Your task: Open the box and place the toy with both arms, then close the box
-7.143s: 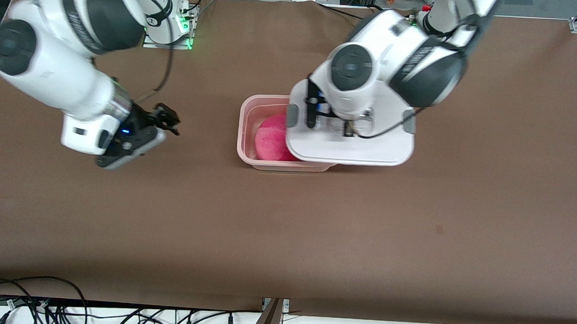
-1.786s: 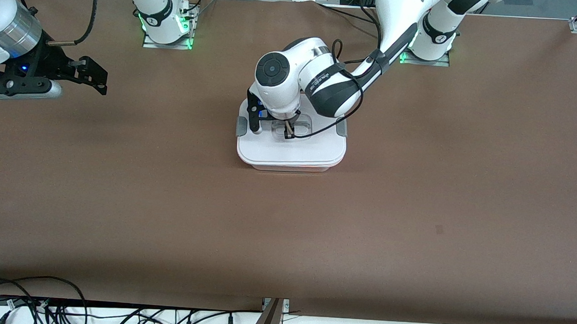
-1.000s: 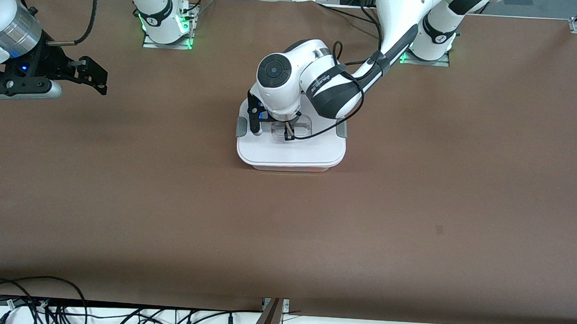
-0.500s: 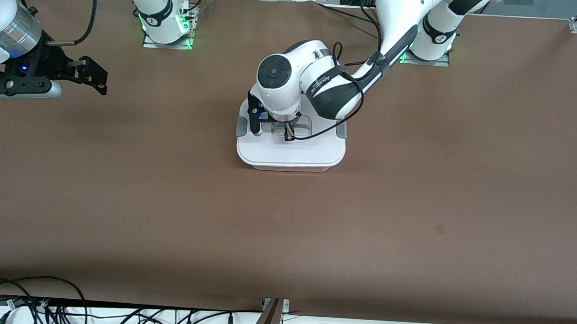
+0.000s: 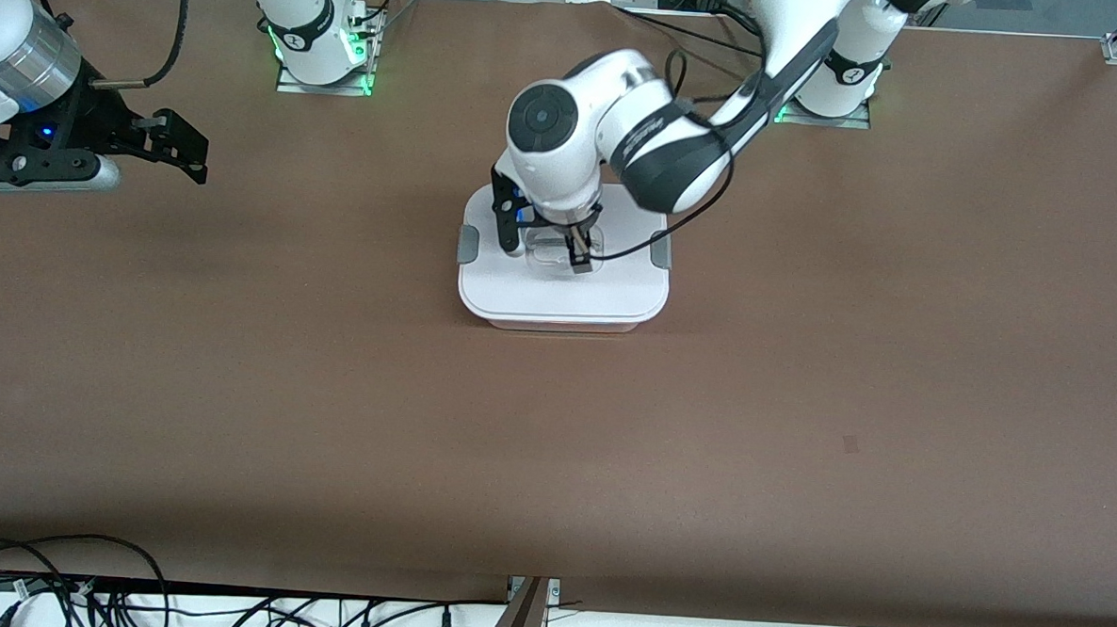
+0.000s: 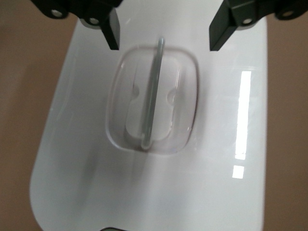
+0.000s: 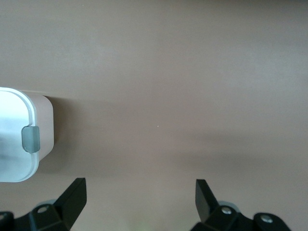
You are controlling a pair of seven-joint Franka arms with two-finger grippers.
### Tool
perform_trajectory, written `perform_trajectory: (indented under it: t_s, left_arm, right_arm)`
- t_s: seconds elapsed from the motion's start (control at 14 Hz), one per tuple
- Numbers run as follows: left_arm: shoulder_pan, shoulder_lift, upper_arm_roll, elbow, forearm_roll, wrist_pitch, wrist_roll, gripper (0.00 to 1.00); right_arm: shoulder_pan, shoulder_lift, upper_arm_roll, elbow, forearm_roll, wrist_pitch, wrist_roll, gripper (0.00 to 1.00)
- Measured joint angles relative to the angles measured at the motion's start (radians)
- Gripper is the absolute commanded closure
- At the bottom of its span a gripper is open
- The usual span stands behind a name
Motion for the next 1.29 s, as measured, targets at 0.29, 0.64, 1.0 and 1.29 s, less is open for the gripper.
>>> perform_trajectory:
  t_s: [0.29, 0.64, 1.0, 1.29]
  left_arm:
    - [0.116, -0.178, 0.004, 0.006, 0.001, -0.161, -0.038, 0.0]
    - [0.327, -0.292, 0.009, 0.015, 0.002, -0.325, -0.037, 0.0]
    - [0.502, -0.342, 0.024, 0.015, -0.005, -0.323, -0.041, 0.0]
    - [0.546, -0.543, 0.203, -0.251, -0.145, -0.049, -0.141, 0.0]
  right_arm:
    - [0.0, 0.0, 0.0, 0.0, 0.0, 0.0, 0.0, 0.0]
    - [0.0, 0.0, 0.0, 0.0, 0.0, 0.0, 0.0, 0.0]
    - [0.0, 0.0, 0.0, 0.001, 0.0, 0.001, 0.0, 0.0]
    - [0.002, 0.0, 0.001, 0.003, 0.001, 0.001, 0.0, 0.0]
